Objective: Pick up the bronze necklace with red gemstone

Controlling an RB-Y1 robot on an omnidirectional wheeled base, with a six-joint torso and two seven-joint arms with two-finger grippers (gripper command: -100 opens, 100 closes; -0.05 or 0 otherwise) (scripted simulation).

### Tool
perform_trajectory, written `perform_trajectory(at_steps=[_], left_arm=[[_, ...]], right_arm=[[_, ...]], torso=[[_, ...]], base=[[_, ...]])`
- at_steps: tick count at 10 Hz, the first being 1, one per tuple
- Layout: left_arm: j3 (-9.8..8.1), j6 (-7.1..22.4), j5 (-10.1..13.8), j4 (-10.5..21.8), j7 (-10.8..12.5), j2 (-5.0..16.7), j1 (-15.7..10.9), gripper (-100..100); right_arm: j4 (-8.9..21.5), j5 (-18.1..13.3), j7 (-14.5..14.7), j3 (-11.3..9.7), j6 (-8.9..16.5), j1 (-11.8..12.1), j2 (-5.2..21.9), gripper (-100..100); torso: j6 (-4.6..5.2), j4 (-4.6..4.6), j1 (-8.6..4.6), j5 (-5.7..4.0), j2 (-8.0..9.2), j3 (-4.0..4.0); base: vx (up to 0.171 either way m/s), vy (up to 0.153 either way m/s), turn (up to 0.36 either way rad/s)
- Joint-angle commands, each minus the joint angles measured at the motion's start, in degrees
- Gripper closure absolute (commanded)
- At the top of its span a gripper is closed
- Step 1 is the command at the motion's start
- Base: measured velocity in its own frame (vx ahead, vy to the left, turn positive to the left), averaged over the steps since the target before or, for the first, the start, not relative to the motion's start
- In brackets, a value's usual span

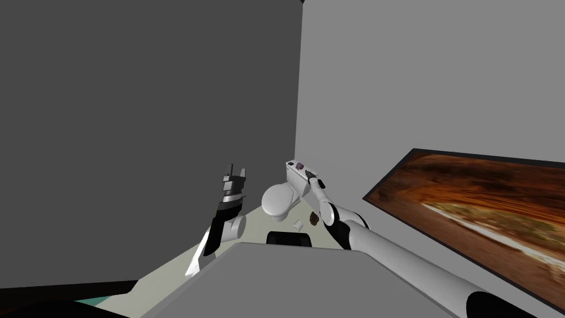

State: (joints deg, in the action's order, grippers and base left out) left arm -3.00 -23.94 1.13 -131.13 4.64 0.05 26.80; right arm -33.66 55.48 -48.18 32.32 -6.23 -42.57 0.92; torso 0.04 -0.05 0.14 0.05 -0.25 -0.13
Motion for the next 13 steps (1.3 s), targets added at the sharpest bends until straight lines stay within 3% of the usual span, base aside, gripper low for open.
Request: perform_trajectory(at_steps=[1, 8, 9, 10, 13], left_arm=[[0.0, 0.0, 0.0, 0.0, 0.0, 0.0, 0.0, 0], [0.0, 0.0, 0.0, 0.0, 0.0, 0.0, 0.0, 0], [0.0, 0.0, 0.0, 0.0, 0.0, 0.0, -0.01, 0], [0.0, 0.0, 0.0, 0.0, 0.0, 0.0, -0.01, 0], [0.0, 0.0, 0.0, 0.0, 0.0, 0.01, -0.02, 0]], right_arm=[[-2.31, 0.01, 1.27, 0.72, 2.82, 1.09, -0.53, -100], [-10.21, 0.08, 4.88, 2.53, 11.89, 5.08, -2.21, -100], [-9.24, 0.39, 4.43, 1.95, 10.75, 4.7, -1.87, -100], [-9.33, 0.45, 4.52, 1.91, 10.97, 4.75, -1.86, 100], [-9.55, 0.55, 4.37, 1.98, 10.74, 4.56, -1.81, 100]], torso=[[0.0, 0.0, 0.0, 0.0, 0.0, 0.0], [-0.03, -0.04, 0.08, 0.03, -0.14, -0.09], [-0.04, -0.04, 0.07, 0.02, -0.13, -0.09], [-0.06, -0.02, -0.05, 0.0, -0.01, -0.02], [-0.12, -0.16, -0.19, 0.0, 0.04, -0.07]], base=[[0.077, 0.079, -0.235], [0.08, 0.077, -0.131], [0.029, 0.034, -0.021], [0.006, 0.006, 0.004], [0.001, 0.0, -0.005]])
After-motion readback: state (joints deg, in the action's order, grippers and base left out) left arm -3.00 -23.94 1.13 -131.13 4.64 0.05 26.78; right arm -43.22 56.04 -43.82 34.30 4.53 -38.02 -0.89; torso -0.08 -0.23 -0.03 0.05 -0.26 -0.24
